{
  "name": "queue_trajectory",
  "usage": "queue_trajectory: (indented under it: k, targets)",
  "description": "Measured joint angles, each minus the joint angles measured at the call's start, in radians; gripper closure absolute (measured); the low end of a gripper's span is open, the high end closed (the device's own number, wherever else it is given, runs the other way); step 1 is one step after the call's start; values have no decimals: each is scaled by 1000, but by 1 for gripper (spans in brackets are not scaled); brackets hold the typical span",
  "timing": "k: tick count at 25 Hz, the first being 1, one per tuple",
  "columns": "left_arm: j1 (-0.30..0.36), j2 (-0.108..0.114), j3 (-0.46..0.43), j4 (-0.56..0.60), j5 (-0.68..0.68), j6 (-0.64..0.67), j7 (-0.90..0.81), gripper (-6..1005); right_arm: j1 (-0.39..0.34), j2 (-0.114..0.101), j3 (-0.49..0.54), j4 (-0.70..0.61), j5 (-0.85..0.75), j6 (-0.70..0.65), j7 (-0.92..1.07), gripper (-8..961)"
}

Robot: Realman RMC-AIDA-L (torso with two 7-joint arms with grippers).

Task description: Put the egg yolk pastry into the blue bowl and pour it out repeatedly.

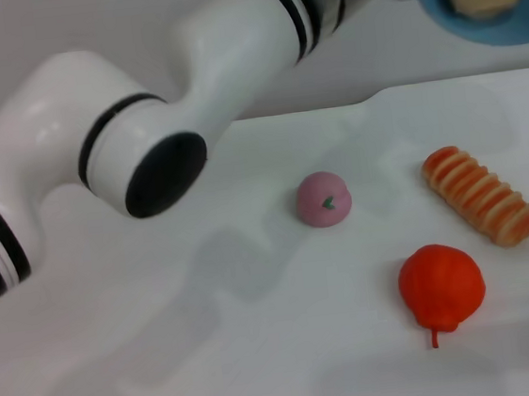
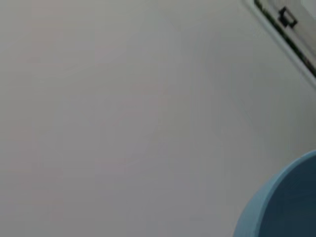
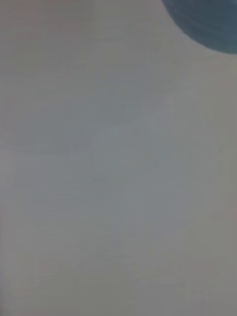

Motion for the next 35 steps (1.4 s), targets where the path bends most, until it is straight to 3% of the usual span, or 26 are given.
queue_trajectory:
  k: [8,14,21,28,35]
  targets:
    - [-19,-2,46,62,-7,174,26,1000,1,1,0,0,1,5,0,479]
    - [-60,-2,76,108,-10,224,38,1000,1,1,0,0,1,3,0,478]
    - [-64,-2,121,144,-20,354,133,999,1,2,0,0,1,5,0,479]
    - [-73,-2,120,143,-56,317,141,1000,1,2,0,0,0,5,0,479]
    - [-89,-1,11,113,-104,23,135,999,1,2,0,0,0,0,0,478]
